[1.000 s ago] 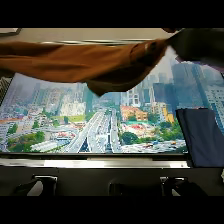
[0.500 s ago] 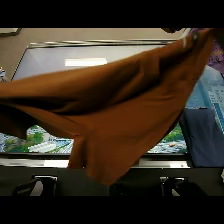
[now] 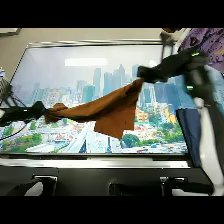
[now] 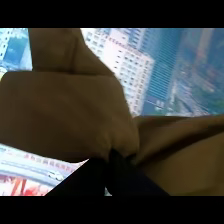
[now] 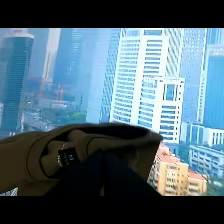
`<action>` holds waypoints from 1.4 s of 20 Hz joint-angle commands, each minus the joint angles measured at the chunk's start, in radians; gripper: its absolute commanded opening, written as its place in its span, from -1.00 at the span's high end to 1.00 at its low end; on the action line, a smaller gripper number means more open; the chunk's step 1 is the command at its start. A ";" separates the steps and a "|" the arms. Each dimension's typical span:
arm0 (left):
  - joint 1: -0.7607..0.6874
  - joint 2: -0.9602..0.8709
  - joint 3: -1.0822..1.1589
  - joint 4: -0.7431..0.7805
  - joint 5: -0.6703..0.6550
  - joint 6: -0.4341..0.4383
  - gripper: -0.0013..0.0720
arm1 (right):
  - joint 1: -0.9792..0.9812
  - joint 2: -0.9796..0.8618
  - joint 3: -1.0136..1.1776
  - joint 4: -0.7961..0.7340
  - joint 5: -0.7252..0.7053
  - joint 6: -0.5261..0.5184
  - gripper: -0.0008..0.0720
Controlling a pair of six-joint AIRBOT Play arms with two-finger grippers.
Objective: Fold the clothes and pants, and hang the long-sleeved shirts on hangers.
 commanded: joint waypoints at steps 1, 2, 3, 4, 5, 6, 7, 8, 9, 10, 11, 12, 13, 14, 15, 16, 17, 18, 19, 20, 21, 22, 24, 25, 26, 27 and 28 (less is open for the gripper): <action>-0.019 -0.241 -0.024 -0.036 0.245 0.014 0.91 | 0.000 -0.216 -0.019 0.048 0.218 0.140 0.91; -0.019 -0.291 0.004 -0.036 0.251 0.015 0.91 | 0.000 -0.249 -0.019 0.074 0.254 0.176 0.91; -0.019 -0.336 0.036 -0.036 0.246 0.015 0.91 | 0.000 -0.273 -0.019 0.103 0.275 0.195 0.91; -0.019 -0.366 0.065 -0.036 0.232 0.015 0.90 | 0.000 -0.290 -0.019 0.133 0.284 0.200 0.91; -0.018 -0.385 0.093 -0.035 0.219 0.015 0.90 | 0.000 -0.296 -0.019 0.150 0.282 0.200 0.90; -0.017 -0.389 0.114 -0.035 0.213 0.015 0.90 | -0.001 -0.293 -0.018 0.153 0.272 0.198 0.84; -0.015 -0.384 0.132 -0.034 0.210 0.017 0.88 | -0.010 -0.286 -0.013 0.154 0.249 0.193 0.60; -0.008 -0.380 0.159 -0.035 0.183 0.037 0.83 | -0.025 -0.274 0.000 0.169 0.203 0.161 0.32; 0.003 -0.379 0.187 -0.035 0.142 0.052 0.83 | -0.050 -0.257 0.014 0.181 0.143 0.117 0.10; 0.013 -0.379 0.212 -0.035 0.100 0.061 0.85 | -0.087 -0.231 0.019 0.202 0.073 0.054 0.09; 0.026 -0.379 0.234 -0.035 0.058 0.070 0.91 | -0.127 -0.202 0.019 0.214 -0.004 -0.005 0.09; 0.033 -0.379 0.246 -0.035 0.032 0.083 0.91 | -0.167 -0.171 0.018 0.224 -0.093 -0.070 0.12; 0.037 -0.379 0.251 -0.035 0.016 0.097 0.91 | -0.203 -0.143 0.013 0.230 -0.183 -0.130 0.12; 0.037 -0.380 0.251 -0.036 0.003 0.099 0.91 | -0.227 -0.116 -0.008 0.238 -0.258 -0.174 0.12; 0.037 -0.381 0.251 -0.036 -0.005 0.098 0.91 | -0.241 -0.089 -0.050 0.252 -0.309 -0.205 0.12; 0.037 -0.381 0.251 -0.036 -0.012 0.098 0.91 | -0.240 -0.056 -0.117 0.270 -0.330 -0.227 0.12; 0.037 -0.381 0.251 -0.036 -0.015 0.098 0.91 | -0.229 -0.025 -0.200 0.306 -0.322 -0.230 0.12; 0.037 -0.381 0.251 -0.036 -0.019 0.098 0.91 | -0.211 0.008 -0.301 0.358 -0.286 -0.238 0.11; 0.037 -0.381 0.251 -0.036 -0.020 0.098 0.91 | -0.183 0.038 -0.408 0.409 -0.232 -0.246 0.11; 0.037 -0.381 0.251 -0.036 -0.023 0.098 0.91 | -0.150 0.059 -0.498 0.451 -0.176 -0.249 0.11; 0.037 -0.381 0.251 -0.036 -0.024 0.098 0.91 | -0.106 0.071 -0.580 0.494 -0.116 -0.249 0.11; 0.037 -0.381 0.251 -0.036 -0.026 0.098 0.91 | -0.061 0.073 -0.636 0.526 -0.067 -0.249 0.11; 0.037 -0.381 0.251 -0.036 -0.031 0.098 0.91 | 0.049 0.072 -0.707 0.518 0.037 -0.243 0.11; 0.037 -0.381 0.251 -0.036 -0.031 0.098 0.91 | 0.100 0.072 -0.730 0.476 0.092 -0.198 0.11; 0.037 -0.381 0.251 -0.036 -0.030 0.098 0.91 | 0.138 0.070 -0.744 0.430 0.131 -0.145 0.11; 0.037 -0.381 0.251 -0.036 -0.030 0.098 0.91 | 0.166 0.066 -0.752 0.394 0.158 -0.105 0.11; 0.037 -0.381 0.251 -0.035 -0.029 0.098 0.91 | 0.188 0.060 -0.755 0.380 0.175 -0.082 0.11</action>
